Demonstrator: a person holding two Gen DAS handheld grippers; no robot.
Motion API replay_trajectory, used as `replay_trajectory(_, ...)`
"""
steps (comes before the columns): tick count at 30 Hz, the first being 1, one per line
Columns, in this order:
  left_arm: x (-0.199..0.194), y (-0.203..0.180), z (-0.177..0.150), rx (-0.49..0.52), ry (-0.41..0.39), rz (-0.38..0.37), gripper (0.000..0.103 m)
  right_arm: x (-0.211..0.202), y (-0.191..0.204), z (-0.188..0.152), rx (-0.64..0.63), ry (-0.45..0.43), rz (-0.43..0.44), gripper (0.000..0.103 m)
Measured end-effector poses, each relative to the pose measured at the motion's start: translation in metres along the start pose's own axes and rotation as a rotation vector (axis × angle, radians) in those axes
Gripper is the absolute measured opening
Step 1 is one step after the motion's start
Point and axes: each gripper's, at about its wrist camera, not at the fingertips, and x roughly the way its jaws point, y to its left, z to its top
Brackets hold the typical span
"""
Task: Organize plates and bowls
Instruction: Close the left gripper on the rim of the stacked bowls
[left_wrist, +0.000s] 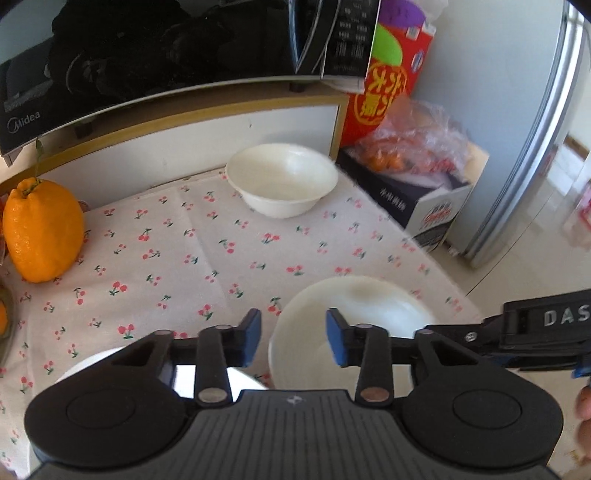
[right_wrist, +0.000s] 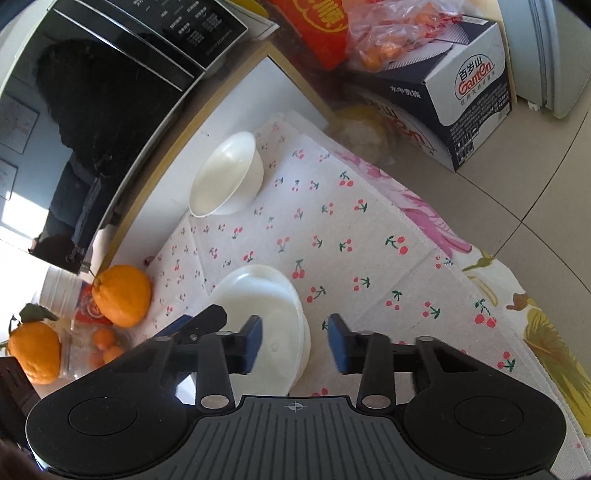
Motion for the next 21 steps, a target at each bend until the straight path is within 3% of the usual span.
replay_trajectory(6, 0.005, 0.004, -0.004, -0.009, 0.029, 0.012, 0.013, 0.002, -0.004, -0.001, 0.010, 0.008, -0.007, 0.018)
replay_trajectory(9, 0.002, 0.004, -0.005, -0.011, 0.012, 0.005, 0.011, 0.002, -0.003, -0.001, 0.012, 0.006, 0.018, 0.011)
replay_trajectory(21, -0.021, 0.001, 0.001, -0.065, -0.053, -0.011, 0.009, -0.021, 0.005, 0.003, 0.002, -0.088, 0.051, 0.011)
